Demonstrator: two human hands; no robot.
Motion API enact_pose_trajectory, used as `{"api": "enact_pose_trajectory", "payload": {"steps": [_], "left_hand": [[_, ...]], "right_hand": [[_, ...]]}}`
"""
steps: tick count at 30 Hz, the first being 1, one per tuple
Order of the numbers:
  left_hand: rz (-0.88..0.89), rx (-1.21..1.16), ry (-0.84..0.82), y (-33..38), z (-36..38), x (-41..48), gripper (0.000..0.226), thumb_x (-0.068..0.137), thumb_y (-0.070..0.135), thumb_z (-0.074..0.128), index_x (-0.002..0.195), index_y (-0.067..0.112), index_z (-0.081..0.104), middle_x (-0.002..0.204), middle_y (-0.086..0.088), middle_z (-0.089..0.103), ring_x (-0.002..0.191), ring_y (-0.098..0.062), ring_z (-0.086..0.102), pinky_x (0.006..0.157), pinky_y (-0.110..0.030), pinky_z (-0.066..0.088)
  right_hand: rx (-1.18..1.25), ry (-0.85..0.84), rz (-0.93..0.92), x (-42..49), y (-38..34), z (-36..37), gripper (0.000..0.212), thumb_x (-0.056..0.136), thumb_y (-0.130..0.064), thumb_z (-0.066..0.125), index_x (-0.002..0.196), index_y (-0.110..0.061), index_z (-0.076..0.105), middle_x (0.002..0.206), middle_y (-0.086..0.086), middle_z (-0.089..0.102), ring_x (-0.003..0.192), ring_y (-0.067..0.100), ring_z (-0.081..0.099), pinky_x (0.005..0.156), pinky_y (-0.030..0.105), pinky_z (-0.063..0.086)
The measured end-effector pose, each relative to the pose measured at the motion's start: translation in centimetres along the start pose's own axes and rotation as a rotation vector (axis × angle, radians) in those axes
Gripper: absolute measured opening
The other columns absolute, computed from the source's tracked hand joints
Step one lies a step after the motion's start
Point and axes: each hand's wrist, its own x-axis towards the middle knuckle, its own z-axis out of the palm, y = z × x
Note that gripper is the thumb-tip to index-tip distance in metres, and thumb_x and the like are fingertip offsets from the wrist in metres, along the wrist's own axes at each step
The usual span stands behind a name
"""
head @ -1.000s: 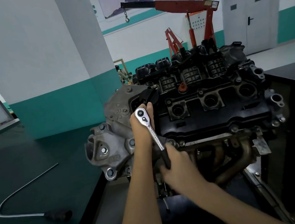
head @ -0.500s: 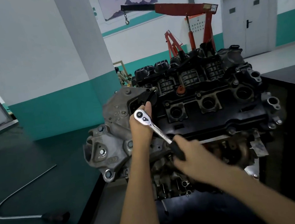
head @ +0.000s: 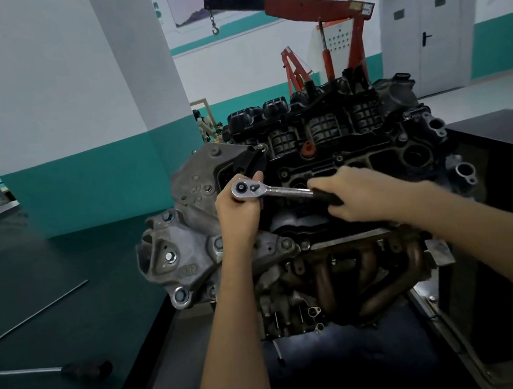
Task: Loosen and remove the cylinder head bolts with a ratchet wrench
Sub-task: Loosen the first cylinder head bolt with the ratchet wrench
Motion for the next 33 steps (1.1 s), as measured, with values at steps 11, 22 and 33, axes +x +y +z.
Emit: {"api": "enact_pose_trajectory", "payload": {"steps": [11,22,33], "left_hand": [[-0.003,0.11,0.029,0.4,0.3,0.4,0.046,0.098,0.021,0.056,0.06,0.015,0.029,0.057,-0.001,0.027,0.049,-0.006,0.025,0.049,-0.018,0.026],[-0.05,0.054,-0.058,-0.4,-0.2,0.5,0.043,0.091,0.023,0.067,0.057,0.016,0.041,0.047,0.014,0.035,0.048,-0.003,0.031,0.049,-0.015,0.03],[-0.053,0.037,-0.005,-0.1,0.1,0.7,0.043,0.095,0.023,0.06,0.063,0.011,0.034,0.057,-0.001,0.027,0.052,-0.008,0.023,0.049,-0.021,0.024]], "right_hand": [[0.808,0.245,0.207,-3.8,-10.9,9.8,0.024,0.079,-0.01,0.059,0.09,-0.024,0.043,0.058,-0.008,0.052,0.051,0.009,0.053,0.048,0.022,0.041],[0.561,-0.086,0.177,-0.5,-2.7,0.0,0.019,0.081,-0.016,0.069,0.067,-0.018,0.056,0.044,-0.002,0.052,0.034,0.013,0.047,0.037,0.022,0.038],[0.58,0.204,0.172,-2.6,-7.0,6.1,0.026,0.08,-0.018,0.063,0.064,-0.022,0.043,0.06,0.0,0.051,0.053,0.012,0.049,0.05,0.017,0.037]]}}
